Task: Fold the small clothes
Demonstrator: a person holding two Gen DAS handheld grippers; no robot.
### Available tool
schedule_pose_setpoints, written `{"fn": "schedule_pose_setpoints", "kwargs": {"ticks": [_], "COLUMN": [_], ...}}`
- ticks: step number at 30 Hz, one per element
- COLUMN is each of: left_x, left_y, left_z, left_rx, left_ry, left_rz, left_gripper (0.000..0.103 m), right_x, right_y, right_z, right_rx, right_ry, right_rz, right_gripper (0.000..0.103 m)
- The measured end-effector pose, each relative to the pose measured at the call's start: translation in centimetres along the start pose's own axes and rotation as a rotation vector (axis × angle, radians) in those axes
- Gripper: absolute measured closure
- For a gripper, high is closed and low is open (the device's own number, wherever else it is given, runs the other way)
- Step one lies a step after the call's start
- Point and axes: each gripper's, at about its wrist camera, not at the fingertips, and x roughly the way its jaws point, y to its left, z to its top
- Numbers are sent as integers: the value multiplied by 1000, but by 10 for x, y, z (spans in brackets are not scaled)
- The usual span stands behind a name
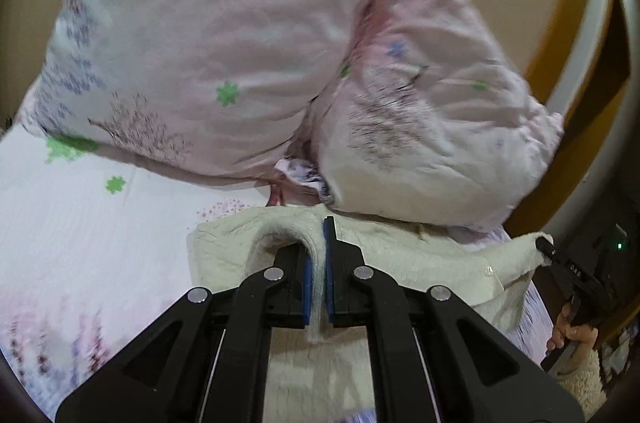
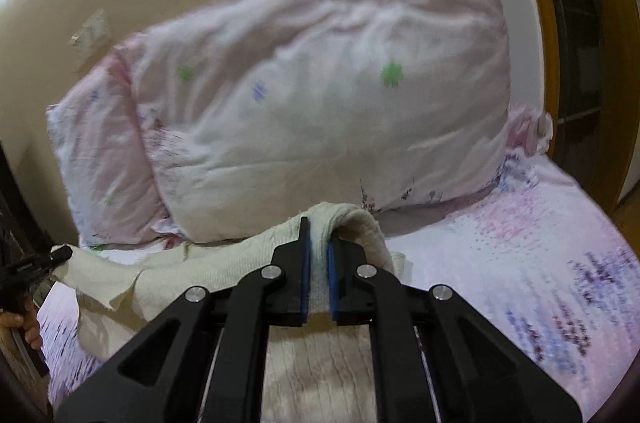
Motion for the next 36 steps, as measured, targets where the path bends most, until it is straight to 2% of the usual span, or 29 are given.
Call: {"fn": "schedule_pose_setpoints", "kwargs": {"ticks": [4, 8, 14, 22, 26, 27, 28, 29, 30, 32, 33, 34, 36], "left_x": [46, 68, 80, 97, 101, 103, 103, 103, 103, 97, 93, 86, 73], "left_y": [26, 41, 47, 61, 62, 61, 61, 61, 61, 60, 60, 59, 57], "left_z": [-4, -8, -8, -9, -8, -8, -7, -7, -6, -4, -4, -3, -4], "left_rx": [-91, -148, -159, -259, -280, -283, -288, -296, -302, -310, -310, -304, -282], "left_ry": [74, 108, 124, 168, 193, 199, 202, 204, 206, 204, 200, 190, 173], "left_rz": [16, 8, 7, -12, -9, -11, -13, -19, -25, -36, -38, -32, -20], "left_gripper": [99, 99, 99, 99, 98, 98, 98, 96, 94, 78, 71, 60, 57], "right_x": [55, 83, 100, 123, 133, 135, 136, 135, 133, 123, 116, 107, 94], "right_y": [-12, -20, -23, -23, -24, -25, -26, -28, -29, -31, -33, -36, -41], "right_z": [-8, -14, -17, -20, -21, -21, -21, -21, -20, -17, -15, -15, -16], "right_rx": [60, 104, 118, 132, 157, 167, 177, 192, 199, 201, 200, 201, 203], "right_ry": [108, 161, 191, 253, 292, 301, 310, 313, 307, 286, 275, 265, 258], "right_rz": [-33, -45, -54, -62, -66, -62, -55, -46, -42, -42, -42, -41, -39], "right_gripper": [96, 96, 96, 96, 91, 87, 78, 69, 67, 60, 59, 58, 58]}}
